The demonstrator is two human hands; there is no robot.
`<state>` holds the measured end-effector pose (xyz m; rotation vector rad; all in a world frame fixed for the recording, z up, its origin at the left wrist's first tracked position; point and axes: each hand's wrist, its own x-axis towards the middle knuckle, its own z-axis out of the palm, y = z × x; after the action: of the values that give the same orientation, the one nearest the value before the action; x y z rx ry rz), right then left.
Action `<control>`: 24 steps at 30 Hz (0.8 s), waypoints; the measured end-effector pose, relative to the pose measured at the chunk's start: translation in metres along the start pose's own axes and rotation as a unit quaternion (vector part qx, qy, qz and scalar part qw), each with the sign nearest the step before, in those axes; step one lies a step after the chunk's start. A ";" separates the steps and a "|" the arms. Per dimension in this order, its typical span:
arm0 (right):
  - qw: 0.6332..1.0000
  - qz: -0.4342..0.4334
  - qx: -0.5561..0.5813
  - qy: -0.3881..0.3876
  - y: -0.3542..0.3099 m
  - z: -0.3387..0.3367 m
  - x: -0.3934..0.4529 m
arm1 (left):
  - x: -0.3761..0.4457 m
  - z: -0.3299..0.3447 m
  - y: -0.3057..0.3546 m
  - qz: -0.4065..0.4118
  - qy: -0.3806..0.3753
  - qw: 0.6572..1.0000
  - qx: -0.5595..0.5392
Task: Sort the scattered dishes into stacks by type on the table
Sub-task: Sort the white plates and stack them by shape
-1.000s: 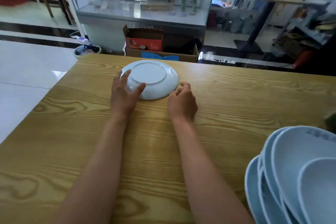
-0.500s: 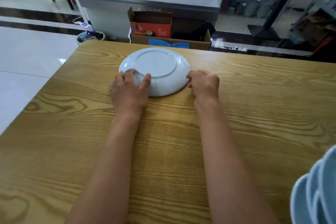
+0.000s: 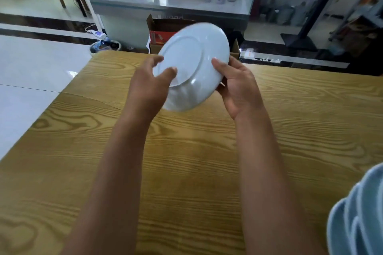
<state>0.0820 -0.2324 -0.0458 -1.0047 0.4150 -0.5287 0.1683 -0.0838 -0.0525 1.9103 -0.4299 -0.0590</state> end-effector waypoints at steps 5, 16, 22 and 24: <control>0.986 -0.099 -0.114 -0.069 -0.014 0.034 -0.022 | -0.013 0.001 0.017 0.155 0.089 0.979 0.097; 0.793 -0.228 -0.548 -0.140 -0.034 0.043 -0.043 | 0.000 -0.007 0.002 0.276 0.088 0.949 0.128; 0.823 -0.257 -0.501 -0.076 -0.042 0.043 -0.052 | -0.011 0.007 0.006 0.258 0.101 0.944 0.177; 0.843 -0.288 -0.452 -0.031 -0.049 0.044 -0.059 | -0.014 0.009 0.011 0.275 0.106 0.940 0.169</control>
<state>0.0484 -0.1882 0.0229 -2.0967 0.2905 -0.8641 0.1502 -0.0909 -0.0481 2.0321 -0.8525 0.6194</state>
